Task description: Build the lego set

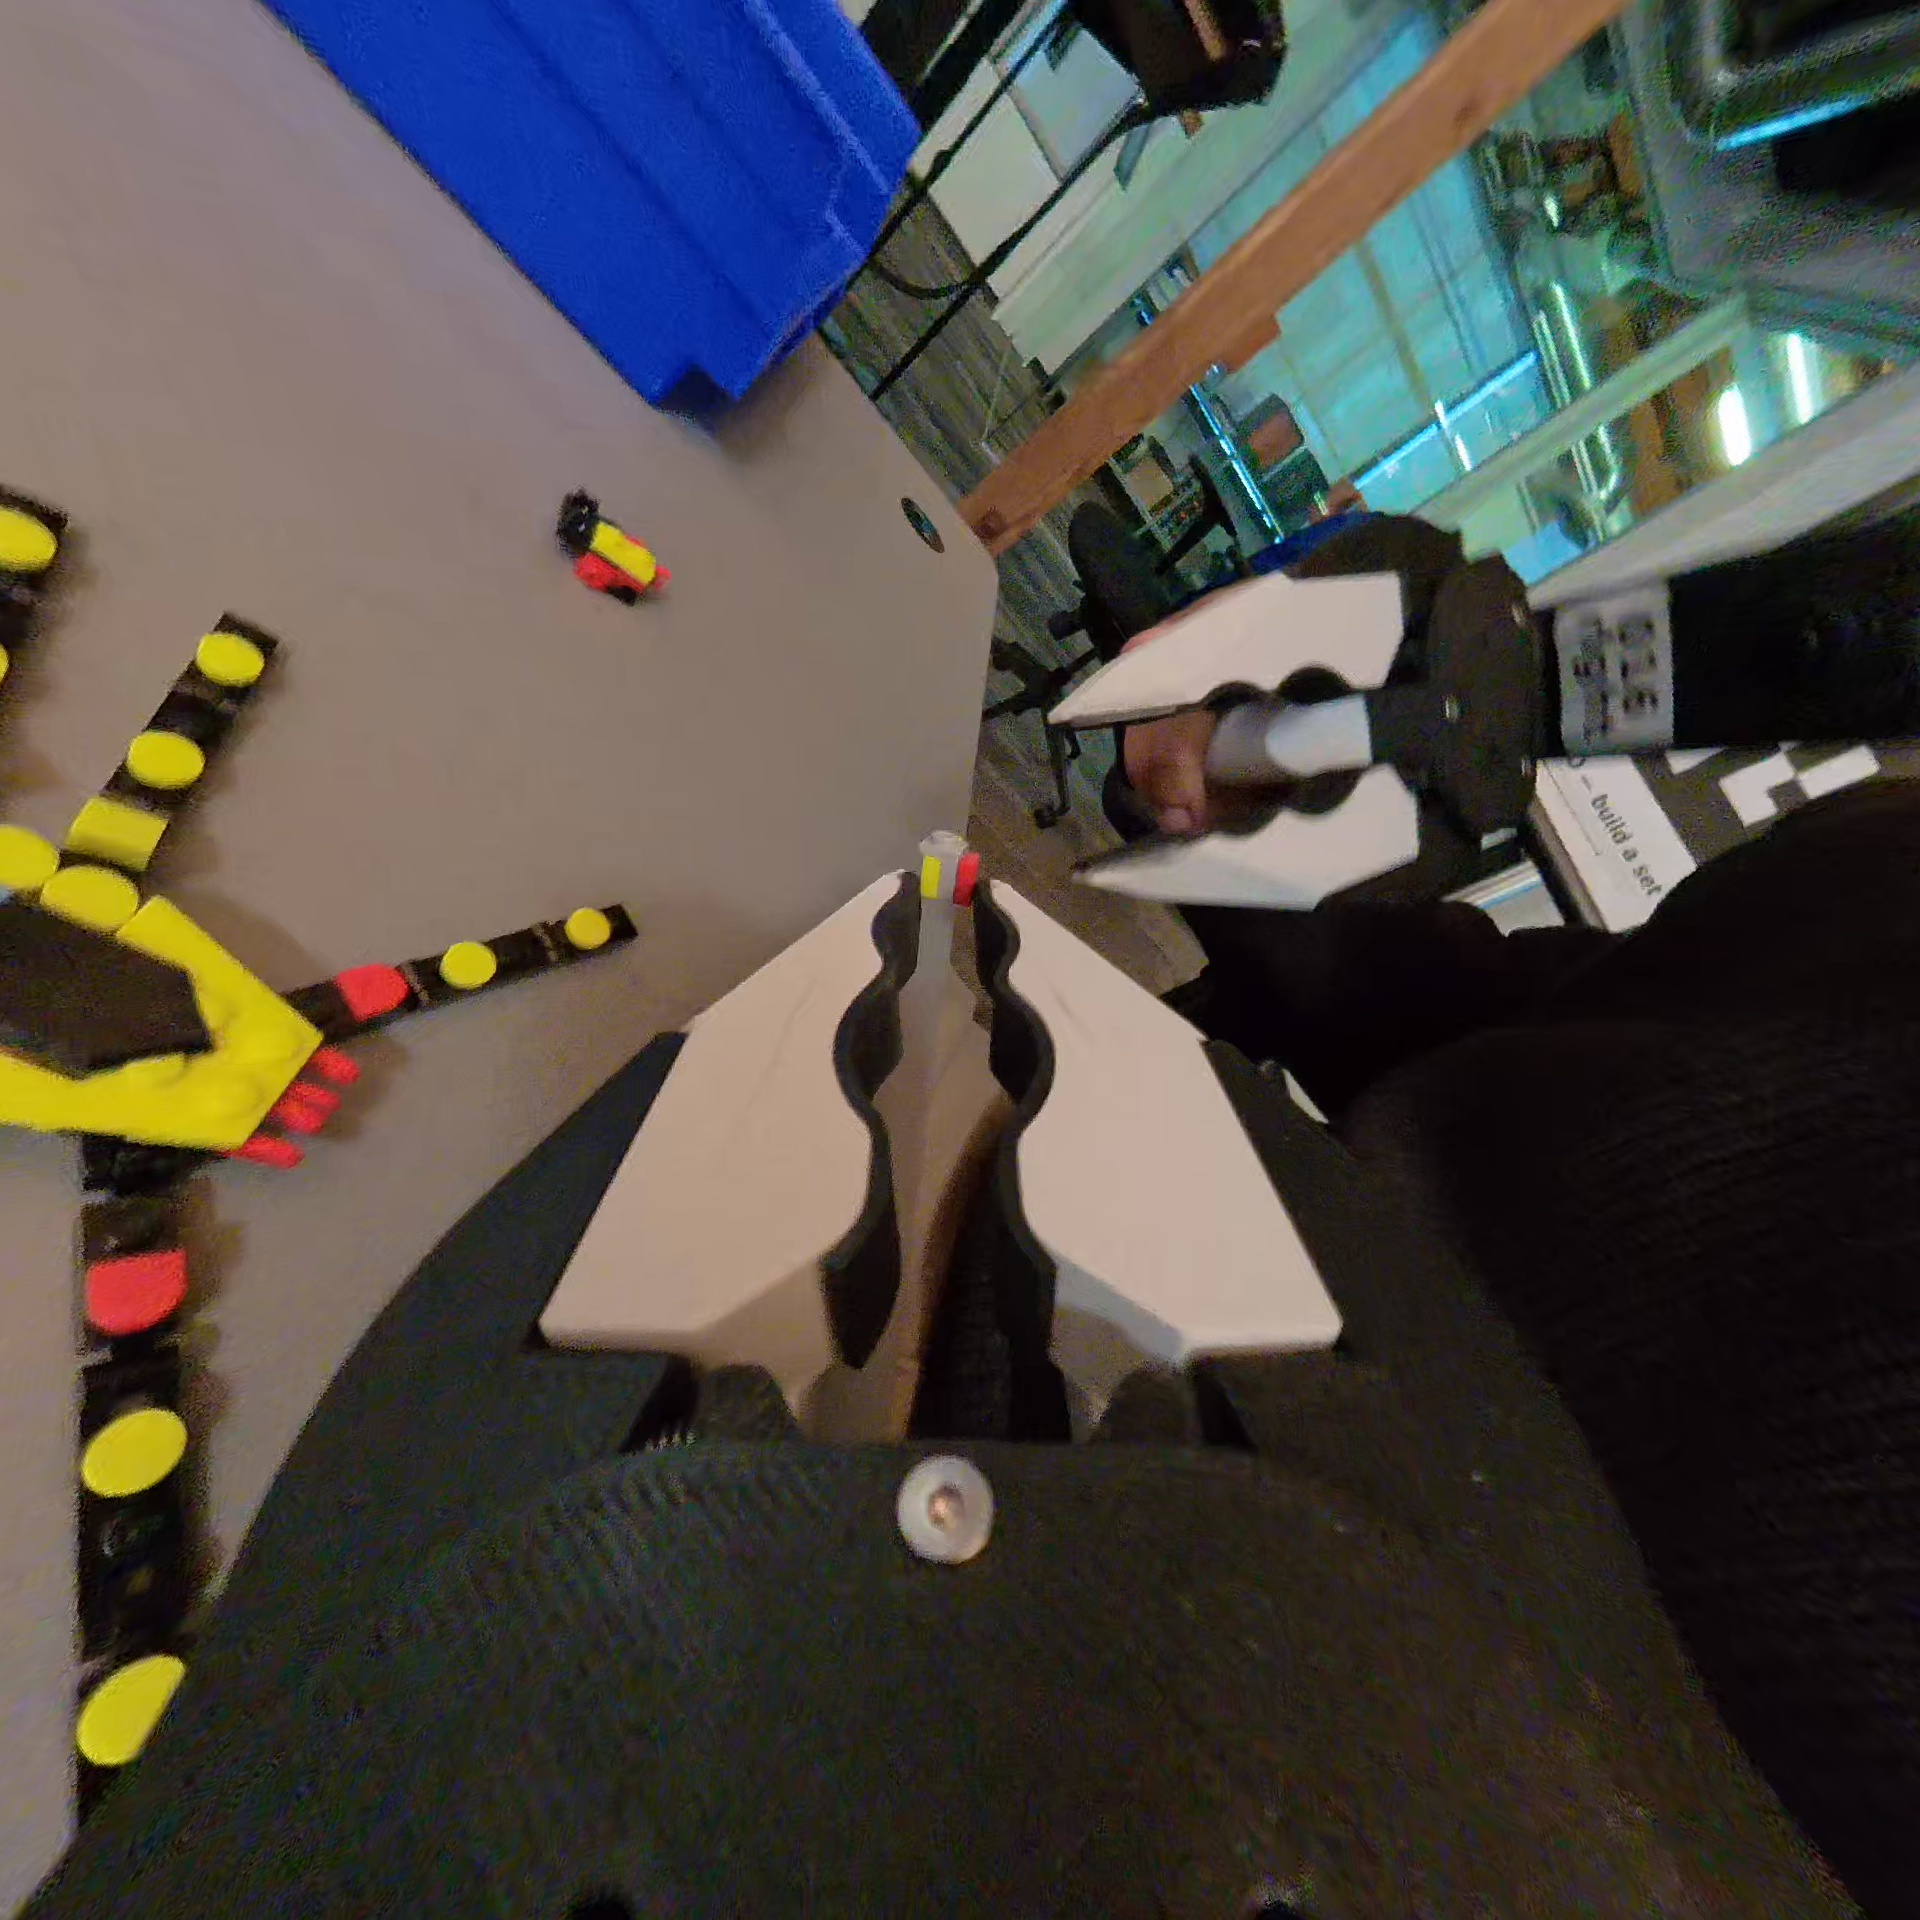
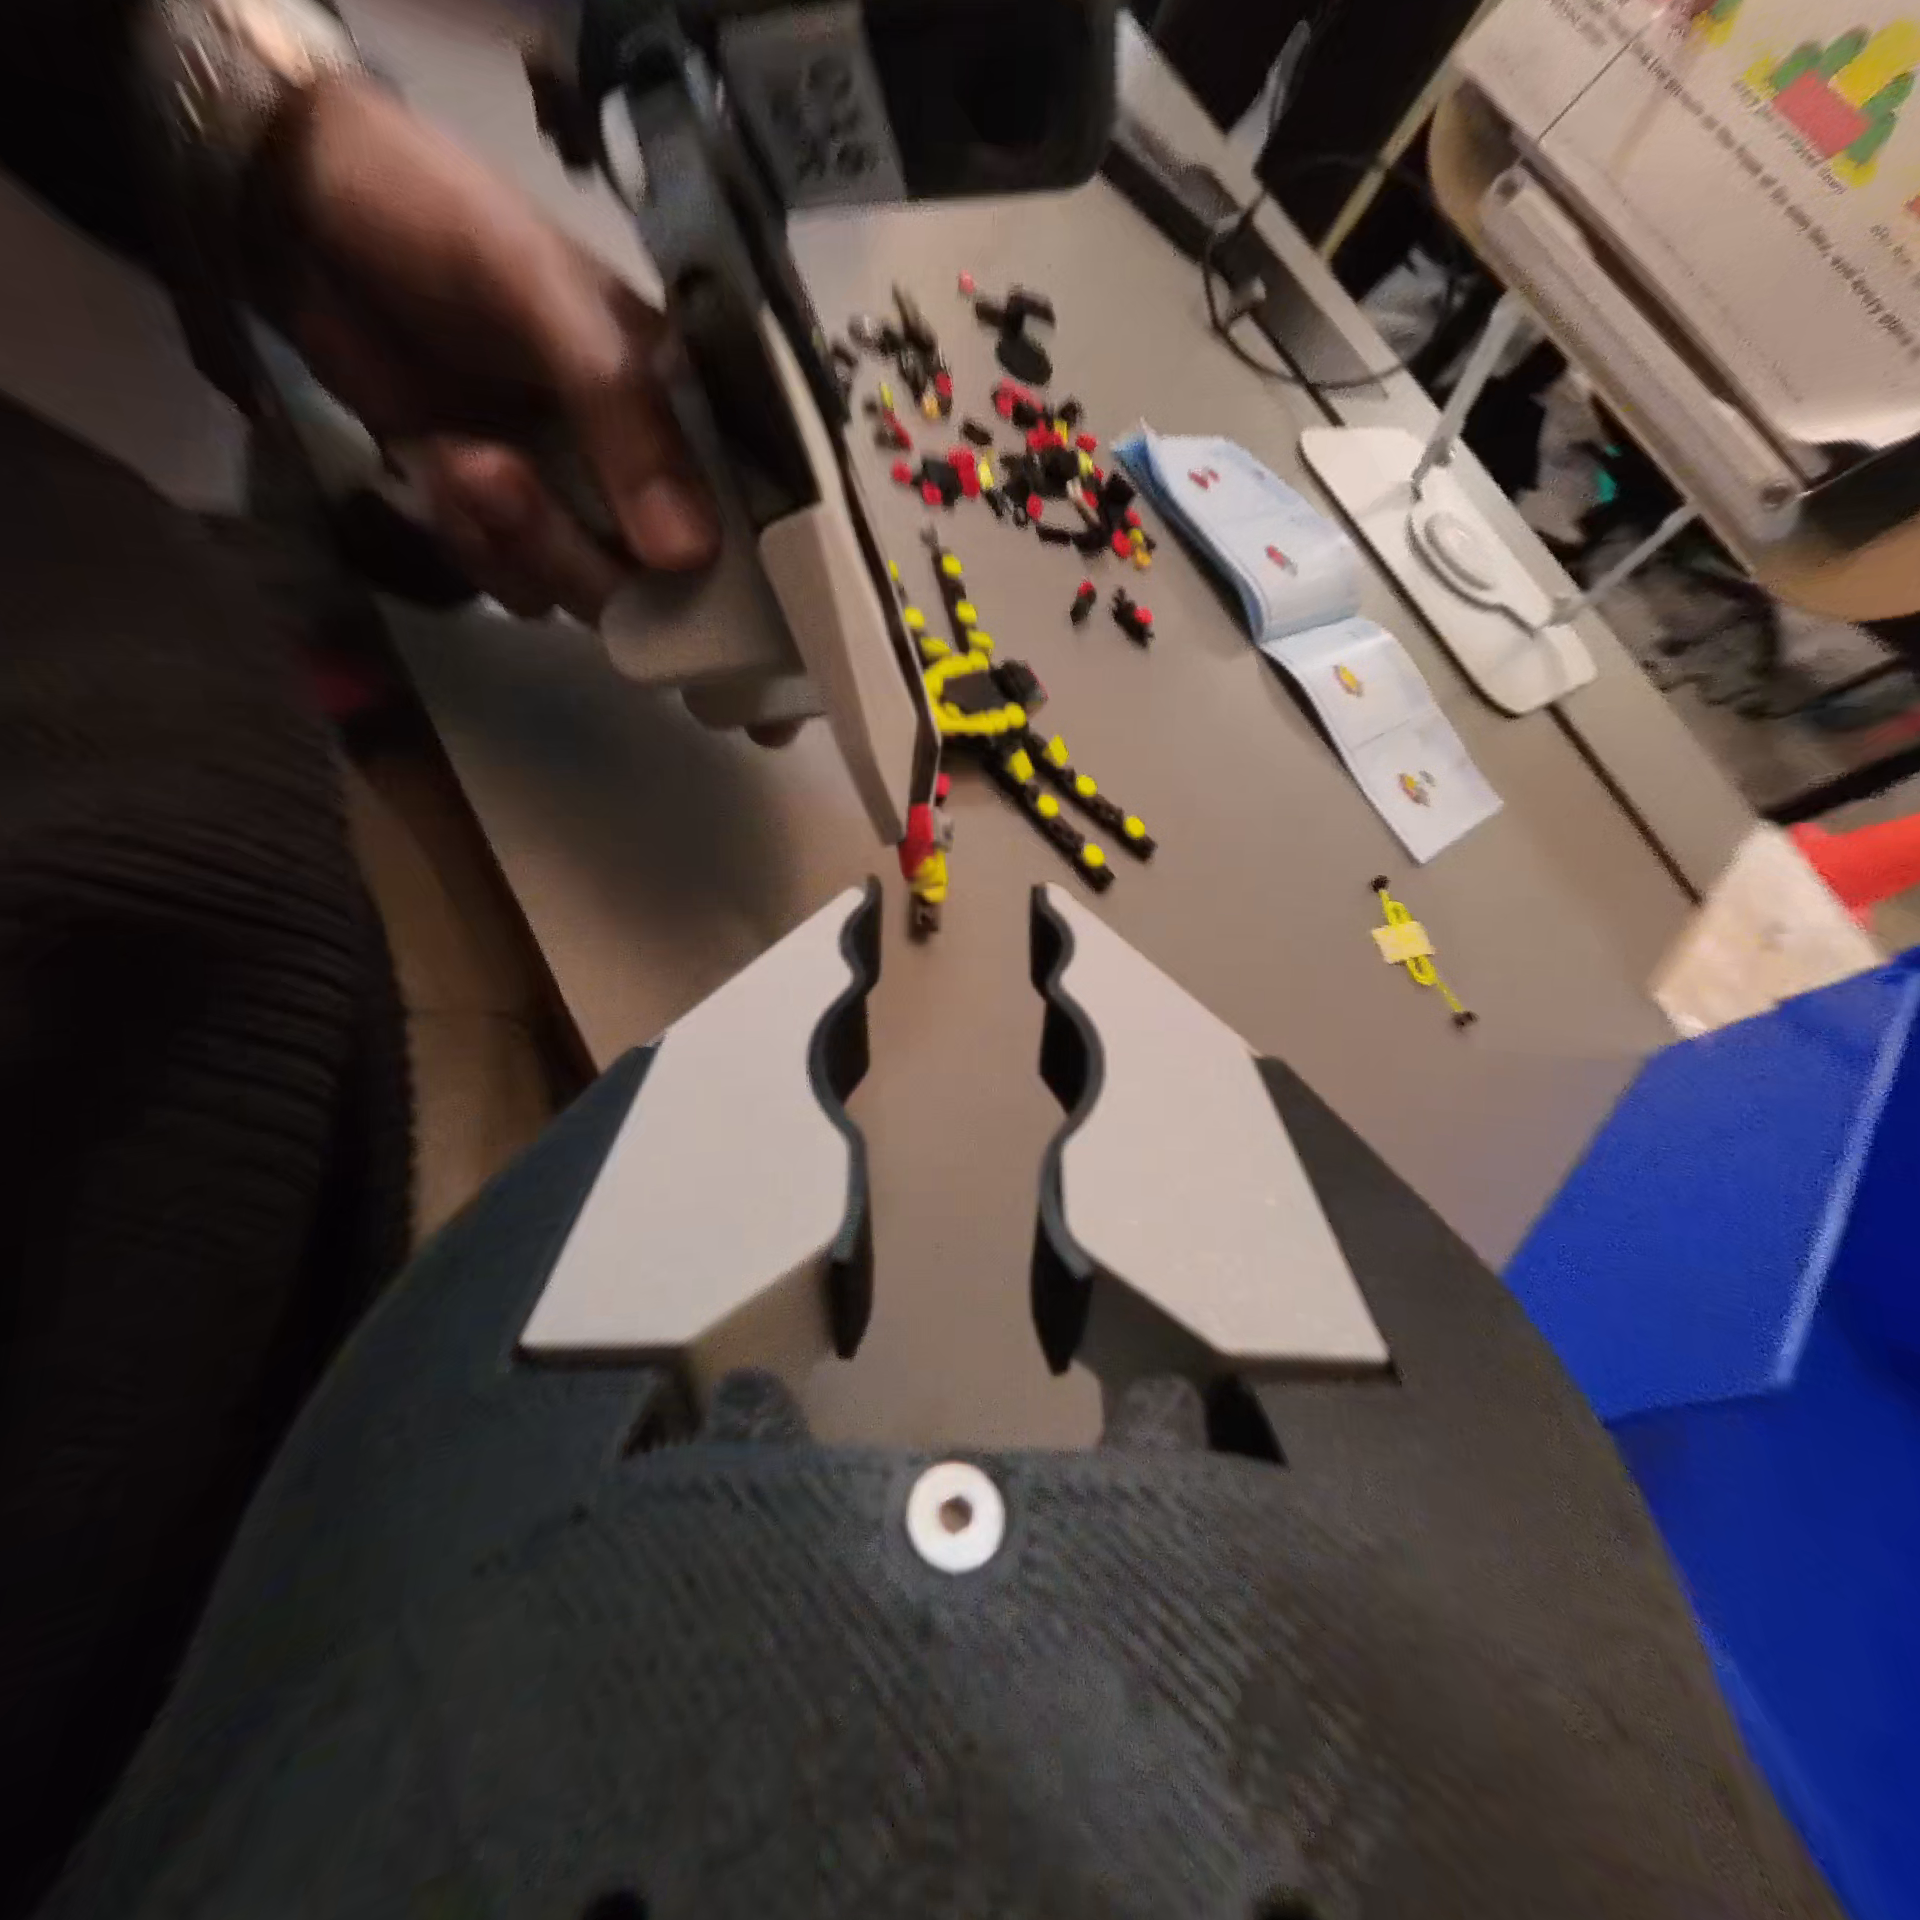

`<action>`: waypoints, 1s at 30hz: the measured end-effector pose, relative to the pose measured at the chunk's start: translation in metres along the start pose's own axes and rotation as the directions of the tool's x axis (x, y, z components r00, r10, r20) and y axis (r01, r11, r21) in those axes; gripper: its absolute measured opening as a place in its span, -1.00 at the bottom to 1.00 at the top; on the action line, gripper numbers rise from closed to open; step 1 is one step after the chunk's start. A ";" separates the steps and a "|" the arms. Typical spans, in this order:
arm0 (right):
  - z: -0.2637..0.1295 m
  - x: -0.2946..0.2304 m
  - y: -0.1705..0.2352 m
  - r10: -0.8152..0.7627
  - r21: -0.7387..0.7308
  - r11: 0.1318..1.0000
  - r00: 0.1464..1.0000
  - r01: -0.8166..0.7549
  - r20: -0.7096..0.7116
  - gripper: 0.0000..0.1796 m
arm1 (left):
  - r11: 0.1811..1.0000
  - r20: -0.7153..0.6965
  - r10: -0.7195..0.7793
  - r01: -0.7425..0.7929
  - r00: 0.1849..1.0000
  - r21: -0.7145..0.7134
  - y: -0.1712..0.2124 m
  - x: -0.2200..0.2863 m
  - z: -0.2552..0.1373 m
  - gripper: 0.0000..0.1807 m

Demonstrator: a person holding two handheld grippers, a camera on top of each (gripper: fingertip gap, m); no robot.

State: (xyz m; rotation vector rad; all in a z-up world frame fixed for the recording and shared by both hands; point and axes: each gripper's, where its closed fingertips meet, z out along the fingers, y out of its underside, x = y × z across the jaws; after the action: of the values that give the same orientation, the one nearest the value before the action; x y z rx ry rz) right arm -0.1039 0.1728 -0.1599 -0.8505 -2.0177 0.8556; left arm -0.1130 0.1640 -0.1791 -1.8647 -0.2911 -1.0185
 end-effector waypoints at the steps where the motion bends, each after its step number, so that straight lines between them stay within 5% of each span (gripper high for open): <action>1: 0.006 -0.002 0.005 -0.056 -0.046 0.997 0.998 0.055 -0.025 -0.65 | 1.000 0.001 -0.024 0.024 1.000 -0.004 0.001 -0.002 0.000 -0.92; 6: 0.020 -0.010 0.012 -0.232 -0.145 0.965 0.970 0.220 -0.071 -0.77 | 0.995 0.000 -0.099 0.099 0.995 -0.027 0.007 -0.005 0.003 -0.92; 19: 0.028 -0.018 0.018 -0.253 -0.195 0.951 0.967 0.241 -0.037 -0.89 | 0.988 -0.013 -0.140 0.139 0.990 -0.064 0.016 -0.001 0.009 -0.91; 25: 0.009 0.048 0.070 0.043 -0.337 0.932 0.966 -0.131 -0.256 -0.89 | 0.997 0.017 -0.061 0.061 0.998 -0.048 0.010 -0.003 0.006 -0.85; 30: -0.004 0.069 0.133 0.475 -0.371 0.718 0.805 -0.588 -0.357 -0.89 | 0.995 0.010 -0.007 0.008 1.000 -0.099 0.019 0.003 0.010 -0.81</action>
State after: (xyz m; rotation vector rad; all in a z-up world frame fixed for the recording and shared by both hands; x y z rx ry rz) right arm -0.0975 0.3016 -0.2363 -1.7991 -1.7945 0.5140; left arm -0.0951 0.1622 -0.1908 -1.9592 -0.2575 -1.0466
